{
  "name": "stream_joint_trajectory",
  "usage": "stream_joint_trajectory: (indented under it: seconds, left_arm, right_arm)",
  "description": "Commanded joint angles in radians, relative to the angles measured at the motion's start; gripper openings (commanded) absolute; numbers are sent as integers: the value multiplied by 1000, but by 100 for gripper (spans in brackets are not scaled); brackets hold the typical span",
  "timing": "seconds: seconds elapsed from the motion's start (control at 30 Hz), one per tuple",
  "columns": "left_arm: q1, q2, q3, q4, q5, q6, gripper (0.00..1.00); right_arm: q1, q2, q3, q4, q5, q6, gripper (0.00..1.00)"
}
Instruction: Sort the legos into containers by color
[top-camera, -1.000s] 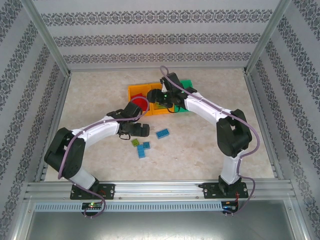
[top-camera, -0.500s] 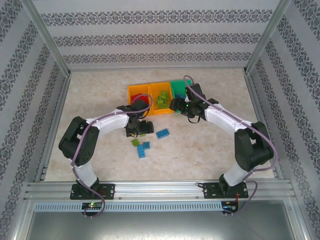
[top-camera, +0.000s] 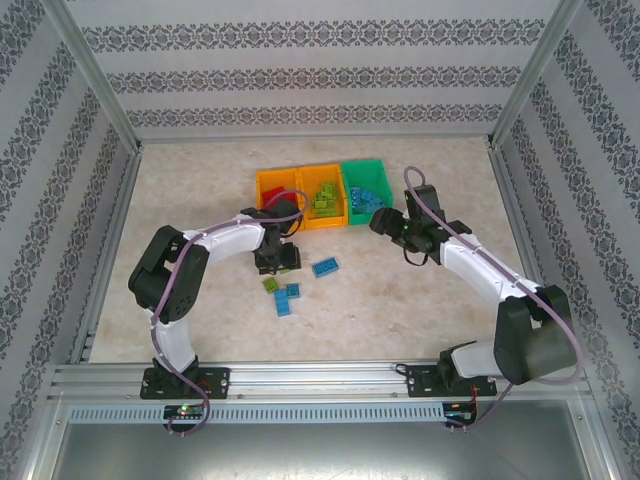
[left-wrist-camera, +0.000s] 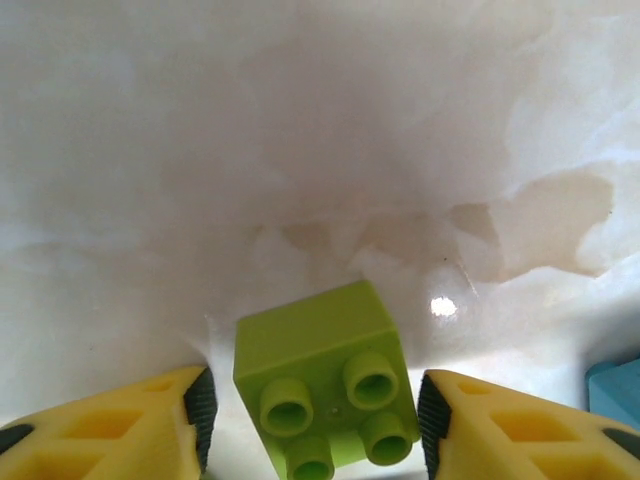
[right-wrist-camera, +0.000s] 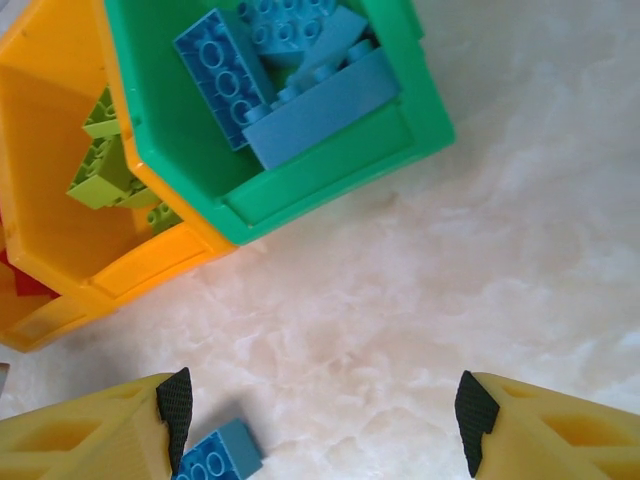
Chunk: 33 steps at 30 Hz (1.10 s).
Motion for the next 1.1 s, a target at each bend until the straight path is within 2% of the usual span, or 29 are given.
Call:
stream_joint_trajectory:
  seconds: [0.0, 0.27, 0.37, 0.53, 0.7, 0.9, 1.07]
  left_arm:
    - [-11, 26, 30, -13, -8, 30, 52]
    - [-12, 41, 42, -9, -13, 50, 29]
    - [-12, 28, 45, -6, -16, 65, 25]
    - [-13, -7, 108, -23, -27, 109, 24]
    - [-13, -9, 299, -78, -79, 196, 26]
    - [-1, 151, 615, -156, -98, 306, 29]
    - [31, 305, 830, -180, -79, 332, 28]
  right_arm:
    - [-4, -36, -24, -24, 33, -14, 73]
    - [-4, -72, -74, -37, 58, -15, 73]
    - [-4, -81, -86, -37, 62, -14, 73]
    - [-3, -81, -97, -33, 64, -9, 73]
    - [25, -74, -114, -21, 71, -4, 73]
    - [122, -42, -113, -15, 107, -4, 73]
    - [220, -7, -109, 6, 145, -27, 73]
